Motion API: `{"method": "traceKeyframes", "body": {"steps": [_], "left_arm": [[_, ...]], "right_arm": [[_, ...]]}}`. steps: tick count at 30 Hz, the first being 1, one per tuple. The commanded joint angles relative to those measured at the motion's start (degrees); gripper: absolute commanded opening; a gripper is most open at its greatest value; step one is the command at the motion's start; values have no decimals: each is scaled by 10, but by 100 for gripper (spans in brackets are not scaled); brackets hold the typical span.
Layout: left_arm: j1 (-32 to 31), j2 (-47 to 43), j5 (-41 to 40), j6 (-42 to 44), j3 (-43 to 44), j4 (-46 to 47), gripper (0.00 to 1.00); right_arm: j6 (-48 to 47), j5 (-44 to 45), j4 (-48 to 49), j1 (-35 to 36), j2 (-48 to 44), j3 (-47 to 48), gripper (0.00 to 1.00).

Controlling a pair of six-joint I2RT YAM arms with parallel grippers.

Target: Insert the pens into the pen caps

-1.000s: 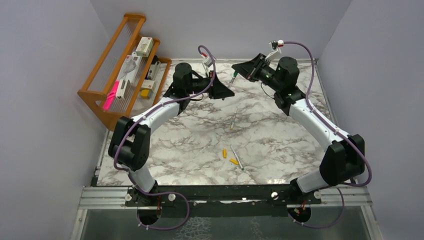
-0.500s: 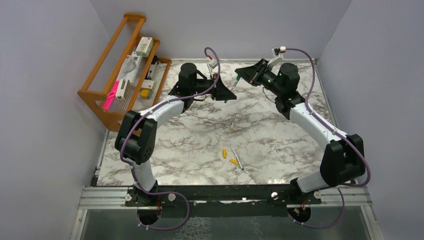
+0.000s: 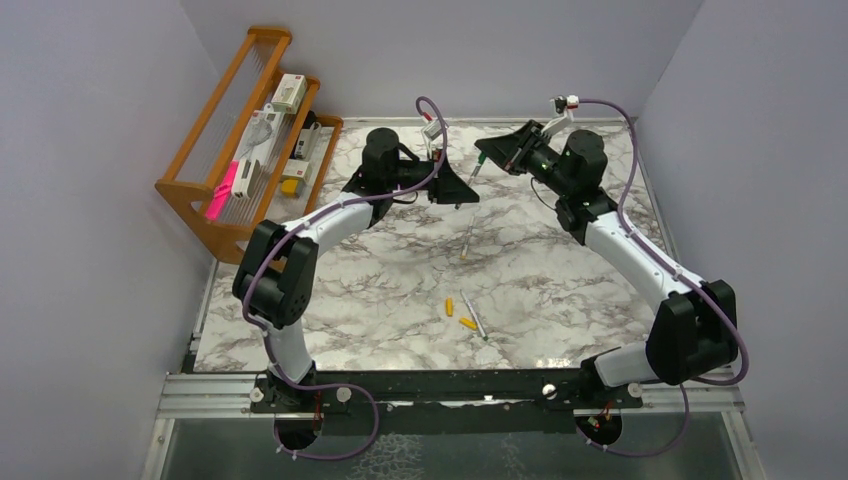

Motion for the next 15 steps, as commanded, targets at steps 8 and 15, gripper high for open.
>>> {"method": "traceKeyframes", "body": {"steps": [8, 15], "left_arm": [[-1, 16, -99, -33, 51, 97, 0], [-4, 12, -99, -36, 44, 101, 0]], "right_arm": [[-10, -125, -110, 42, -25, -58, 1], [-11, -121, -112, 43, -32, -68, 1]]}}
